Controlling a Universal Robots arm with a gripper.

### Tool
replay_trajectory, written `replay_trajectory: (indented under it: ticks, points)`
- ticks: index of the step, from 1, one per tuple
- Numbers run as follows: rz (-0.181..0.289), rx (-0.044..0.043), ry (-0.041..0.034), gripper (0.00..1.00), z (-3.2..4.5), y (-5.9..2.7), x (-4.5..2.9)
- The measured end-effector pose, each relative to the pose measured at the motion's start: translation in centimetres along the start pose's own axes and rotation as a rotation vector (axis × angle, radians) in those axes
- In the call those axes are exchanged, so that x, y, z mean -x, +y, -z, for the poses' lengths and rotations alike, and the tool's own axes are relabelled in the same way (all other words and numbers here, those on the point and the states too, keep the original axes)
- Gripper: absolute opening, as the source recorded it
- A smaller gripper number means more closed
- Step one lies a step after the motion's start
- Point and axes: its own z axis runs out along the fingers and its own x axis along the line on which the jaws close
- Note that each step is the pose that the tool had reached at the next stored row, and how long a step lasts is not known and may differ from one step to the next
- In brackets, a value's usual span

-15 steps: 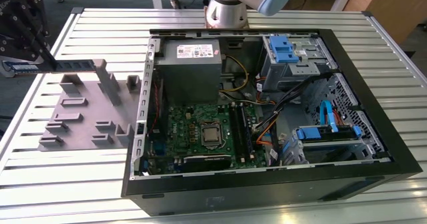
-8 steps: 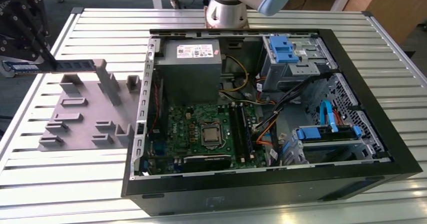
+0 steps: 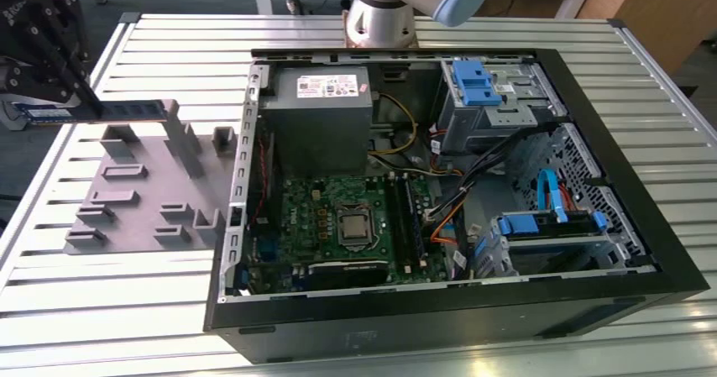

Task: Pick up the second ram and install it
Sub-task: 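Pick up the second ram and move it above second insertion slot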

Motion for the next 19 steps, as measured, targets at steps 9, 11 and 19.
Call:
replay_trajectory:
  ticks: [9, 11, 19]
  points:
    - [0.0, 0.0, 0.0, 0.14, -0.01, -0.86, 0.01]
    - [0.0, 0.0, 0.0, 0.14, -0.01, -0.98, 0.01]
    - [0.0, -0.0001, 0.0, 0.14, -0.02, -1.52, 0.01]
